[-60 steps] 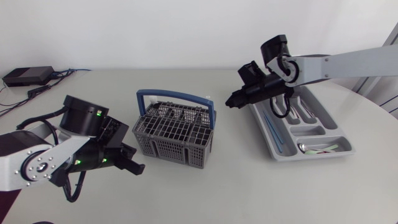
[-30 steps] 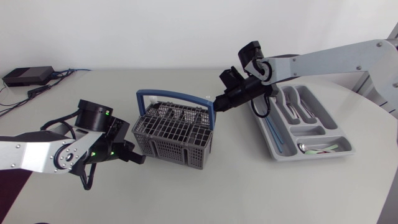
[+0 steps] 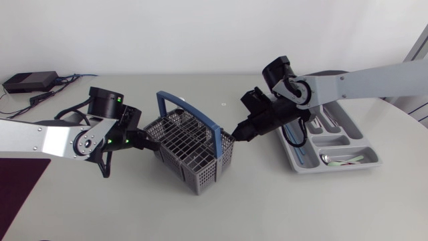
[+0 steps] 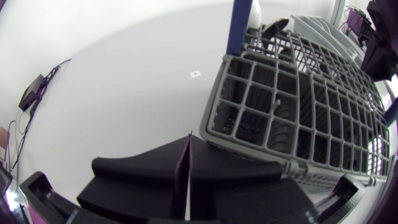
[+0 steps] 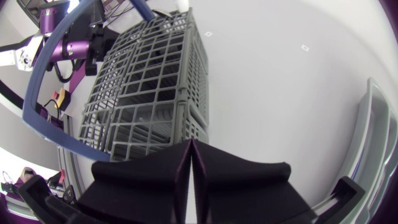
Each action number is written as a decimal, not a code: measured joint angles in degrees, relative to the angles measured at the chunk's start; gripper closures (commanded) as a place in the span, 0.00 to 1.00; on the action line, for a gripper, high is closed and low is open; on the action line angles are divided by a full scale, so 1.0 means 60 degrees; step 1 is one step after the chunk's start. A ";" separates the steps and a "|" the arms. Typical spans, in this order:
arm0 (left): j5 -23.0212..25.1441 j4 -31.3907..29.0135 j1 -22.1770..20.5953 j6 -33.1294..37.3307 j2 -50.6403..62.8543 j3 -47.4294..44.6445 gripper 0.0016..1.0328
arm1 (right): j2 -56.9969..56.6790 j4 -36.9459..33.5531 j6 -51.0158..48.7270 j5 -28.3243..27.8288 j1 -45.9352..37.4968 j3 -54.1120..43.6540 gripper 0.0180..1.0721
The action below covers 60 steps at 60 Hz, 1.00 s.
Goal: Unload the cutlery basket into the drawer organizer.
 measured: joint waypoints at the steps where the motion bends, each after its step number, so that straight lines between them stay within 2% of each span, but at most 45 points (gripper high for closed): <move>1: 0.0000 0.0029 0.0000 0.0000 0.0051 0.0062 0.97 | -0.0055 0.0000 0.0004 0.0000 0.0036 -0.0066 0.94; 29: 0.0036 0.0127 -0.0146 0.0007 0.2109 0.2590 0.97 | -0.1392 -0.0146 0.0011 0.0000 0.1413 -0.1264 0.94; 40: 0.0131 -0.0237 0.0000 0.0131 0.2138 0.2725 0.97 | -0.1756 -0.0160 0.0004 -0.0004 0.1239 -0.1395 0.94; 45: 0.0437 -0.0561 0.0368 0.0215 0.1756 0.2557 0.97 | -0.1854 -0.0138 0.0004 -0.0004 0.0816 -0.1373 0.94; 52: 0.0652 -0.0925 0.0867 0.0499 0.0299 0.1785 0.97 | -0.1676 -0.0102 -0.0004 -0.0004 0.0164 -0.1071 0.94; 60: 0.1060 -0.1606 0.0747 0.0882 -0.1865 0.0696 0.97 | -0.0823 0.0331 -0.0040 -0.0051 -0.0408 -0.0222 0.94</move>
